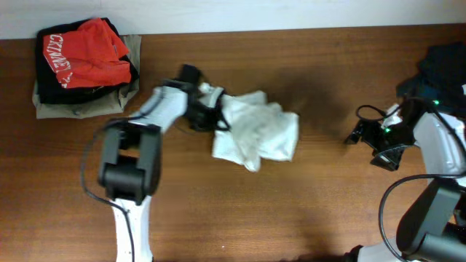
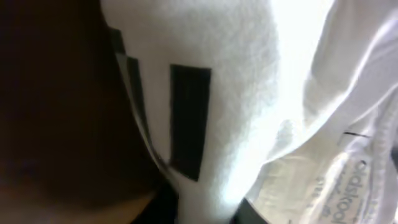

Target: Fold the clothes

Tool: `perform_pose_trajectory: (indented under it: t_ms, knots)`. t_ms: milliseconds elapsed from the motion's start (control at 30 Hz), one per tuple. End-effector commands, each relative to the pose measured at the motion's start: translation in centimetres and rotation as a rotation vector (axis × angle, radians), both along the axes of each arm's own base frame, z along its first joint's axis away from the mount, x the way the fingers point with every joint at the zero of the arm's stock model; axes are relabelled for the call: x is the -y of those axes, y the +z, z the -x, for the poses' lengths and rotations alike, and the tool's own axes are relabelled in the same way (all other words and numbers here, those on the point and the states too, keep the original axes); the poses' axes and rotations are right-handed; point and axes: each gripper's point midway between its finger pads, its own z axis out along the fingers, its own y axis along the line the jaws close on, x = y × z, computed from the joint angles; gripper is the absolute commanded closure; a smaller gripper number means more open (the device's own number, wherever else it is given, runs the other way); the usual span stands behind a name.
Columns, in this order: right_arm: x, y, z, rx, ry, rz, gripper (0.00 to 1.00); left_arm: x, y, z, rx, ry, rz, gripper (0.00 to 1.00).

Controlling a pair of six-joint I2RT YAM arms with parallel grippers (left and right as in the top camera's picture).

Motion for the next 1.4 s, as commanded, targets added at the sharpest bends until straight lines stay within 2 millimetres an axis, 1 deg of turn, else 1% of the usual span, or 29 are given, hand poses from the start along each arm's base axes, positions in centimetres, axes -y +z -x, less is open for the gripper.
perform_pose_trajectory:
  t_ms: [0,67,100,133,167,200,233,267,300,333,400,433,533,600,700,733,833,900,1067,1133,1167,1233,1300,1367]
  knots:
    - [-3.8,0.7,-1.7,0.059,0.123,-0.025,0.07,-5.1,-1.5,-1.3,-0.022,0.103,-0.087,0.68]
    - [-7.1,1.0,-2.8,0.102,0.187,-0.057,0.07,-4.9,-1.3,-0.9,-0.028,0.077,-0.061,0.69]
    - [-8.3,1.1,-3.2,0.114,0.201,-0.062,0.07,-4.7,-1.3,-0.6,-0.031,0.064,-0.063,0.73]
    - [-10.1,1.2,-3.9,0.140,0.235,-0.062,0.07,-4.3,-1.4,0.0,-0.044,0.044,-0.068,0.76]
    - [-11.4,1.3,-4.3,0.161,0.259,-0.064,0.07,-4.0,-1.4,0.5,-0.056,0.030,-0.071,0.76]
    - [-12.8,1.5,-4.7,0.182,0.278,-0.068,0.07,-3.7,-1.4,0.8,-0.062,0.019,-0.075,0.72]
    - [-14.6,1.8,-5.3,0.218,0.307,-0.088,0.07,-3.4,-1.4,1.1,-0.069,0.011,-0.078,0.59]
    - [-16.2,2.2,-5.7,0.254,0.337,-0.115,0.08,-3.2,-1.4,1.3,-0.070,0.002,-0.078,0.24]
    - [-18.8,2.9,-6.4,0.315,0.384,-0.150,0.09,-3.0,-1.4,1.4,-0.070,-0.002,-0.078,0.01]
    - [-20.8,3.6,-7.1,0.371,0.415,-0.163,0.09,-2.9,-1.4,1.4,-0.070,-0.004,-0.078,0.01]
    - [-23.9,4.4,-8.5,0.472,0.460,-0.163,0.10,-3.0,-1.4,1.4,-0.072,-0.003,-0.078,0.01]
    - [-24.6,4.1,-9.4,0.490,0.431,-0.131,0.12,-3.0,-1.4,1.6,-0.077,-0.004,-0.080,0.01]
    - [-25.8,3.3,-10.4,0.515,0.438,-0.143,0.14,-3.0,-1.4,1.7,-0.082,-0.004,-0.081,0.01]
    - [-26.1,1.6,-10.9,0.490,0.417,-0.154,0.15,-3.1,-1.5,1.7,-0.081,-0.003,-0.087,0.01]
    - [-27.0,-1.0,-10.8,0.434,0.426,-0.203,0.18,-4.3,-2.0,1.3,-0.081,0.025,-0.145,0.01]
    - [-27.2,-2.2,-10.6,0.406,0.429,-0.209,0.19,-4.7,-2.0,1.2,-0.088,0.039,-0.139,0.01]
    - [-27.3,-3.2,-10.4,0.382,0.432,-0.214,0.21,-5.3,-1.6,0.9,-0.094,0.056,-0.098,0.01]
    - [-27.4,-3.3,-10.5,0.383,0.433,-0.218,0.26,-4.7,-0.6,0.8,-0.074,0.023,0.003,0.01]
    - [-28.5,-3.0,-9.8,0.376,0.459,-0.260,0.28,-4.8,-0.5,0.7,-0.074,0.026,0.009,0.01]
    - [-29.3,-2.5,-9.5,0.385,0.510,-0.254,0.28,-5.2,-0.8,0.7,-0.071,0.028,-0.019,0.01]
    - [-29.8,-2.1,-9.3,0.389,0.542,-0.247,0.28,-5.8,-1.3,0.6,-0.064,0.029,-0.065,0.01]
    - [-29.8,-1.9,-9.4,0.377,0.544,-0.184,0.31,-6.7,-1.9,0.6,-0.060,0.031,-0.125,0.01]
    - [-29.5,-1.9,-9.3,0.361,0.546,-0.104,0.32,-7.0,-2.0,0.7,-0.063,0.031,-0.144,0.01]
    - [-29.9,-1.8,-8.8,0.348,0.559,-0.103,0.33,-7.1,-2.1,0.7,-0.063,0.032,-0.150,0.01]
